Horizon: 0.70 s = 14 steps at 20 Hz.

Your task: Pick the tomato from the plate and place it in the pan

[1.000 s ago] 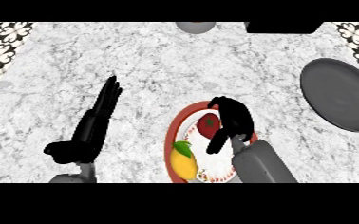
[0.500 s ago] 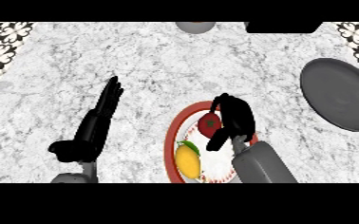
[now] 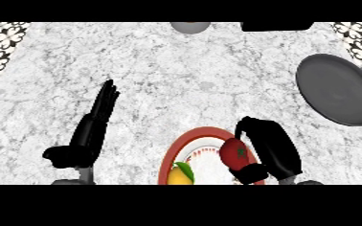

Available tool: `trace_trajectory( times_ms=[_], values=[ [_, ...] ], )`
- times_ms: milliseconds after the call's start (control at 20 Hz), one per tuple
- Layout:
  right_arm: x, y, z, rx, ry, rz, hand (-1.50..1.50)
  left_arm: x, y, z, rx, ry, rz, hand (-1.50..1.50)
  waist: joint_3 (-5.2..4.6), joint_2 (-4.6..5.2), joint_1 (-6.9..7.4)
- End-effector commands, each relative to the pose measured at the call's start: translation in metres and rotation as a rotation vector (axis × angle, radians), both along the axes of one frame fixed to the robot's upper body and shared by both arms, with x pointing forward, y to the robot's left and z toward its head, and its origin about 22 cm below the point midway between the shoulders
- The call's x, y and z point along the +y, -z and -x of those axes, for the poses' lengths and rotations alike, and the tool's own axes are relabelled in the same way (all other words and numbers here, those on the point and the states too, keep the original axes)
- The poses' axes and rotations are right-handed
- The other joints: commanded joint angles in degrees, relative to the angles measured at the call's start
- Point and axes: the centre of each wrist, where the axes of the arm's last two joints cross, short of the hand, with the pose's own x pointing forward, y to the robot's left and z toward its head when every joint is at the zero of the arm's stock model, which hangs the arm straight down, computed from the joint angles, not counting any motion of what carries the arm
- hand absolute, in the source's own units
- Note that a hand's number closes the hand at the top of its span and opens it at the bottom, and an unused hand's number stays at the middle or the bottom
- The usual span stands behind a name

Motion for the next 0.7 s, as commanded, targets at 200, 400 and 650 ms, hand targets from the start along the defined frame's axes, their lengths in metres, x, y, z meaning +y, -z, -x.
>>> trace_trajectory(
  times_ms=[200, 400, 650],
  values=[
    [-0.072, -0.077, 0.054, -0.320, -0.086, -0.120, 1.50, 0.001, 0.010, 0.000, 0.008, -0.019, 0.013, 0.00, 0.03, 0.28, -0.80],
    [-0.110, -0.081, 0.075, -0.344, 0.022, -0.216, 1.50, -0.001, 0.000, 0.006, -0.006, -0.003, -0.001, 0.00, 0.12, 0.38, 0.20],
    [-0.139, -0.071, 0.062, -0.313, 0.190, -0.365, 1.50, -0.013, -0.008, 0.003, -0.013, 0.024, -0.001, 0.00, 0.09, 0.64, 1.68]
  ],
)
